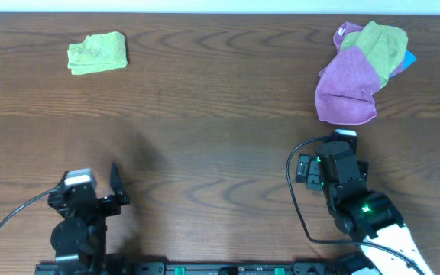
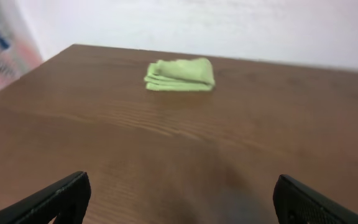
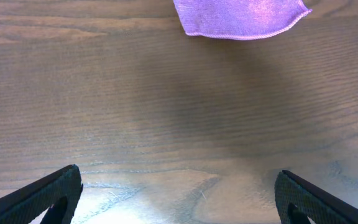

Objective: Fold the cloth

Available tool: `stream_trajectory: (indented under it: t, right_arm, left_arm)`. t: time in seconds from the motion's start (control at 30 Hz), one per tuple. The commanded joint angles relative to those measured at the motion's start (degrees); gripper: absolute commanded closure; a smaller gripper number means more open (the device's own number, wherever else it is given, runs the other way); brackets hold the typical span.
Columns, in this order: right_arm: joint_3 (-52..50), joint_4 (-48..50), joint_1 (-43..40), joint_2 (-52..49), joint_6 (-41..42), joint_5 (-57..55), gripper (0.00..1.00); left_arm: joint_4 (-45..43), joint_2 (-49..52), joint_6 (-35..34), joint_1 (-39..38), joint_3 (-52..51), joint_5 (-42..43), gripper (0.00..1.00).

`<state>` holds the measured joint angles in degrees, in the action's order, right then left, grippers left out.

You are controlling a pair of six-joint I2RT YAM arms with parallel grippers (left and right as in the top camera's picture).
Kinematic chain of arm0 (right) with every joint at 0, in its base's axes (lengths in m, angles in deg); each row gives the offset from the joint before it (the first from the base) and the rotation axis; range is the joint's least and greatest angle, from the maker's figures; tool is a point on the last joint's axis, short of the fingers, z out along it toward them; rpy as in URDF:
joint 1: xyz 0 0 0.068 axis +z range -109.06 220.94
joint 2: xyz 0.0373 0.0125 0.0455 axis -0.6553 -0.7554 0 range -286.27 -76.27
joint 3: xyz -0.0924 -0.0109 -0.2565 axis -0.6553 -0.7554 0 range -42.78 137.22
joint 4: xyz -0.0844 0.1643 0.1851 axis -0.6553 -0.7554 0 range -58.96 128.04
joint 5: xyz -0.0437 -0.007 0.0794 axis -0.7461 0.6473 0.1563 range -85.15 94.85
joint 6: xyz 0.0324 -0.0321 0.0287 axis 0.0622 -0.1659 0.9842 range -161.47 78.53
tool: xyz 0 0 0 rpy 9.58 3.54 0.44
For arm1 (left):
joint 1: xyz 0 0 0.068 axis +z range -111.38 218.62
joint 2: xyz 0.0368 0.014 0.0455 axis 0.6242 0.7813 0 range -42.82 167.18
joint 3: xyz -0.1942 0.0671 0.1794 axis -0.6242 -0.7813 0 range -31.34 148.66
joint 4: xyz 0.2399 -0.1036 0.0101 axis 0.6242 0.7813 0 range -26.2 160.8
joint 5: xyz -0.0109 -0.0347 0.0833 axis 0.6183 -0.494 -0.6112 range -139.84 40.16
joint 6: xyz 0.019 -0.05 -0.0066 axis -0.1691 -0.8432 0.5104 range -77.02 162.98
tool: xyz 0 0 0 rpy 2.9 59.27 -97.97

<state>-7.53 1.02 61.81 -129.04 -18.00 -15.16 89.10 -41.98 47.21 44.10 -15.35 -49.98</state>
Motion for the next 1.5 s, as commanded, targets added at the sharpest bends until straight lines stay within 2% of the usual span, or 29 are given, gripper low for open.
stream_trajectory:
  t: [0.0, 0.27, 0.4, 1.47]
  right_arm:
    - [0.0, 0.0, 0.2, 0.0, -0.4, -1.0, 0.01]
    - [0.0, 0.0, 0.2, 0.0, -0.4, -1.0, 0.01]
    - [0.0, 0.0, 0.2, 0.0, -0.4, -1.0, 0.01]
    - [0.0, 0.0, 0.2, 0.0, -0.4, -1.0, 0.01]
  left_arm:
    - [-0.5, -0.6, 7.8, -0.2, -3.0, 4.6, 0.05]
    - [-3.7, -0.6, 7.7, -0.2, -7.8, 7.5, 0.05]
    - [-6.5, -0.6, 4.8, -0.2, -10.3, 7.7, 0.05]
    - [-6.5, -0.6, 4.7, -0.2, -10.3, 7.6, 0.05]
